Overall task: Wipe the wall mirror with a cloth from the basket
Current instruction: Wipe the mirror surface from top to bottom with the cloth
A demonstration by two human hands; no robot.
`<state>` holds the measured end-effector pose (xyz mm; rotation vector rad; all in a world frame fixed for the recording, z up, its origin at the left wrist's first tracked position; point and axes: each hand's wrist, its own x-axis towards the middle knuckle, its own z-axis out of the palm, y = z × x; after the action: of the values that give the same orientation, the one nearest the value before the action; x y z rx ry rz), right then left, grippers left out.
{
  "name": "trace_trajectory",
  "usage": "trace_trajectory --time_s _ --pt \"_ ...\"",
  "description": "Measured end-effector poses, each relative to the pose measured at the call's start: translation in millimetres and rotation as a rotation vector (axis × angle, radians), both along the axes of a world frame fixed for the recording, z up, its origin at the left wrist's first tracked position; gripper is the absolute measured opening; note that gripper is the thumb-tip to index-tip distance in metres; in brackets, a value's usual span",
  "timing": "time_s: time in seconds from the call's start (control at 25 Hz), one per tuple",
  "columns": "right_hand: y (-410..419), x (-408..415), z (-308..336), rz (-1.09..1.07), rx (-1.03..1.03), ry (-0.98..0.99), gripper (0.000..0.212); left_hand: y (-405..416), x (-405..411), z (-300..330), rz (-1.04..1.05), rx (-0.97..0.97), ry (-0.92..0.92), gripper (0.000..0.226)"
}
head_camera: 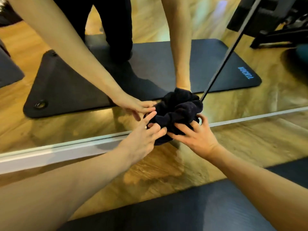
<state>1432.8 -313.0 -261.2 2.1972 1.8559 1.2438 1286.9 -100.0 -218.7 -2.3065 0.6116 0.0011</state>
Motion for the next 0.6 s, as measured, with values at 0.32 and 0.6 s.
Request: trace_trajectory --time_s 0.32,0.6 --pt "0.1 -10.4 7.8 -0.060 0.002 0.052 0.036 -0.5 19.4 8.1 -0.183 -0.026 -0.110 0.019" --pt "14.9 -31.6 135.6 -0.085 0.000 0.111 0.043 11.3 10.3 123.8 -0.283 -0.122 -0.280 0.026"
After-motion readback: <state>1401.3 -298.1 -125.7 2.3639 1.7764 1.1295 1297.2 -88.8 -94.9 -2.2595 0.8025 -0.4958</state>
